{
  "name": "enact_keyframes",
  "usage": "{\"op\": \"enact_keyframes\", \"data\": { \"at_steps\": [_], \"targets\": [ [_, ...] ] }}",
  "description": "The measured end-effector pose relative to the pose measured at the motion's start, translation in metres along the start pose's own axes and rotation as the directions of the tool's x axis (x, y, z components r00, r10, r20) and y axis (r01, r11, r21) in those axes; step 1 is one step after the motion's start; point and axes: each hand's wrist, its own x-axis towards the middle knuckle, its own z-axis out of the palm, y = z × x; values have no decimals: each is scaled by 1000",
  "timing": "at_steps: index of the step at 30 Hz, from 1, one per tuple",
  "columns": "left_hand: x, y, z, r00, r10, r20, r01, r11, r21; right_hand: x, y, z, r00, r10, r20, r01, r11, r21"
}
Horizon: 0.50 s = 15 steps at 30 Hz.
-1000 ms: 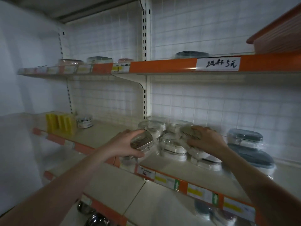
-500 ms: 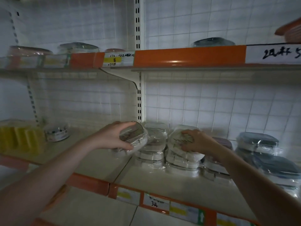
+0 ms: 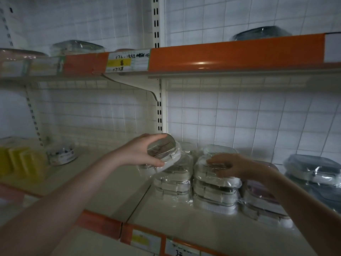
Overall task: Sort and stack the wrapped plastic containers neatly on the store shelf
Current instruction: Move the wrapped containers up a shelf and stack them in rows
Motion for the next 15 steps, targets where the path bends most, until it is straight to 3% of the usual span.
{"op": "enact_keyframes", "data": {
  "at_steps": [5,8,11,15],
  "targets": [
    [16,3,6,1000,23,6,-23,1000,-3,-4,5,3,999,-48,1,48,997,55],
    [26,6,11,999,37,-17,-37,999,4,-9,5,7,995,-84,-44,82,996,-45],
    [36,8,11,999,45,-21,-45,999,-1,-16,4,10,983,-112,-148,86,982,-169],
    [55,13,6,997,74,2,-74,996,52,-30,11,9,933,-76,-352,40,993,-107]
  ]
}}
